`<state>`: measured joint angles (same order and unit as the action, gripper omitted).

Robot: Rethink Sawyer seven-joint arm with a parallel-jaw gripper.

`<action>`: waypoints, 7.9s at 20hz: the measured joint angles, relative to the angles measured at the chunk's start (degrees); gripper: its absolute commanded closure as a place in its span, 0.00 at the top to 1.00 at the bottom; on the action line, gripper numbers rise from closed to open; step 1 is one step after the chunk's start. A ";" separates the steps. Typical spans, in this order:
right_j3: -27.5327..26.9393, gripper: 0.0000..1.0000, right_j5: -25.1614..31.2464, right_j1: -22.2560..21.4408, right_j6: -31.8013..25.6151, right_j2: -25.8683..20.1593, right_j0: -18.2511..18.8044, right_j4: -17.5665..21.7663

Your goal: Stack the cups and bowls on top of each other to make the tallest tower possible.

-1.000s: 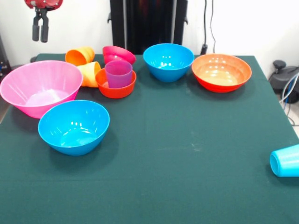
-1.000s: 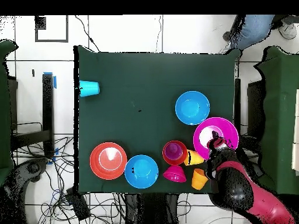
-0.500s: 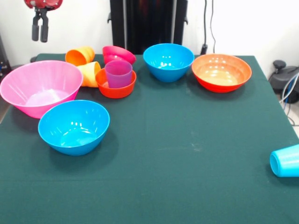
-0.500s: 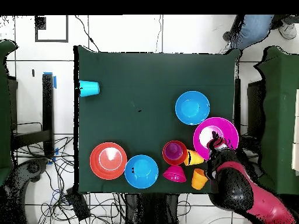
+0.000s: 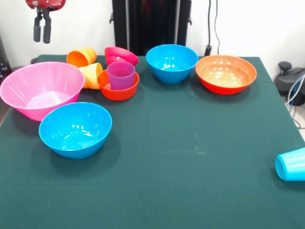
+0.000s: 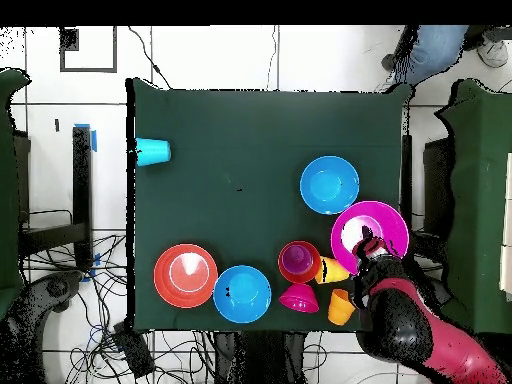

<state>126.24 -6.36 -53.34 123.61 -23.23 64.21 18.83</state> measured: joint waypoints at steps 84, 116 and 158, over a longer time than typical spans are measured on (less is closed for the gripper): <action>-0.31 1.00 1.28 -2.60 0.14 8.60 -22.35 -19.41; 0.75 1.00 7.08 -11.20 0.14 19.53 -25.96 -19.18; 14.75 1.00 -32.27 22.44 1.06 34.45 -18.39 3.64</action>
<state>140.99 -38.63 -30.90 124.67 11.22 45.82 22.46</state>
